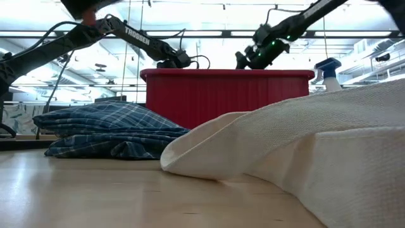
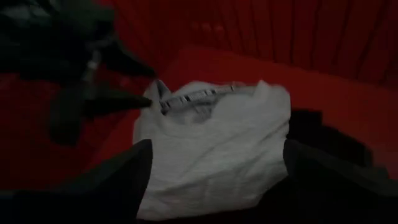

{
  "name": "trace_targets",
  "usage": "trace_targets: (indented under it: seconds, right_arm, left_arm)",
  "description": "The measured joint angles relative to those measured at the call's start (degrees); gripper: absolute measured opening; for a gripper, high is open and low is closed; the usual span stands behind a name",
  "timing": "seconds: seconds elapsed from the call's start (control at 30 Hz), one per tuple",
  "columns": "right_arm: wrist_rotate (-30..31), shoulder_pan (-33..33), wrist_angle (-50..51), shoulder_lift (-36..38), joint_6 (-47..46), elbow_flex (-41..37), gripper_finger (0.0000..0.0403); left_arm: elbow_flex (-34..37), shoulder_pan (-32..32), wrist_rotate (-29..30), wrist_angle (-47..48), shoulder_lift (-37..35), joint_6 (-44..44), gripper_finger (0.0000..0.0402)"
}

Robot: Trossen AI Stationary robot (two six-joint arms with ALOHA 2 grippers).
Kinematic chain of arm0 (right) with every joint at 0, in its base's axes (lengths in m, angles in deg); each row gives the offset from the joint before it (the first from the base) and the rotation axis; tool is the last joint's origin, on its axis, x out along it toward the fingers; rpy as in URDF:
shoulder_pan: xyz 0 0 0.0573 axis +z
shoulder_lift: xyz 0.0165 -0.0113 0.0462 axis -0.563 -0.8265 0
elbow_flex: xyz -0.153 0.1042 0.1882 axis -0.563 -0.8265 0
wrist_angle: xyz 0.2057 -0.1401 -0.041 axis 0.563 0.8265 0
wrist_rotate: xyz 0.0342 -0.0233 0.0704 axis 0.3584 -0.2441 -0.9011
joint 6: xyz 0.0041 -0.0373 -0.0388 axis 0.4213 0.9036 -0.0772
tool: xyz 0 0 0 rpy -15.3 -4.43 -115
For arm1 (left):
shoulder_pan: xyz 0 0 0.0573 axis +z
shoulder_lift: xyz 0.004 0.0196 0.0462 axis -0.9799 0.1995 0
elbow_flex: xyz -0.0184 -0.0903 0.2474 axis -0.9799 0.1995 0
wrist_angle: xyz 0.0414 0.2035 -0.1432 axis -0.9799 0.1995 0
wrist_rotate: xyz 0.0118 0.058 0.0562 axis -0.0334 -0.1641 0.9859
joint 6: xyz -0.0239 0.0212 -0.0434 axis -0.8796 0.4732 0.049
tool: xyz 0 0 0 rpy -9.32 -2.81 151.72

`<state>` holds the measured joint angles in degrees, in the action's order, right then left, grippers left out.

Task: Fold laundry
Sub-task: Remove the gray shirt from the red organizer bin

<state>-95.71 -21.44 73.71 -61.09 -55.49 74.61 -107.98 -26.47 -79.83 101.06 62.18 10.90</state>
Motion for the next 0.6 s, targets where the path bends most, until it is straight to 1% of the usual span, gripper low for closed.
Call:
trace_targets:
  seconds: [0.1,0.17,0.23,0.3,0.43,0.53,0.6]
  right_arm:
    - [-0.45,-0.78,5.06,-2.34,-0.88,4.31,0.0395]
    - [-0.21,-1.06,6.91,-3.05,-0.52,5.6,0.0395]
    - [1.49,-1.47,7.17,-3.16,-0.47,5.69,0.0391]
    - [2.56,-2.2,7.11,-3.06,-0.45,5.79,0.0389]
    - [5.09,-3.91,9.38,-3.03,-0.53,5.82,0.0388]
    - [4.07,-4.91,9.68,-2.63,-0.56,5.82,0.0388]
    - [2.27,-5.16,9.69,-2.15,-0.56,5.82,0.0388]
  left_arm:
    - [0.0,-0.14,-0.25,0.6,-2.19,0.78,0.0328]
    - [0.0,-0.45,-0.84,0.11,-4.06,0.7,0.0351]
    - [-0.08,-1.07,-3.93,-1.26,-5.46,-1.03,0.0365]
    - [-0.15,-2.68,-7.1,-3.07,-6.04,-3.19,0.0371]
    - [-0.17,-8.71,-9.2,-5.61,-4.25,-5.07,0.0373]
    - [0.0,-12.36,-9.21,-11.0,-1.54,-6.48,0.0373]
    - [-0.06,-13.57,-6.04,-16.42,-0.21,-8.81,0.0373]
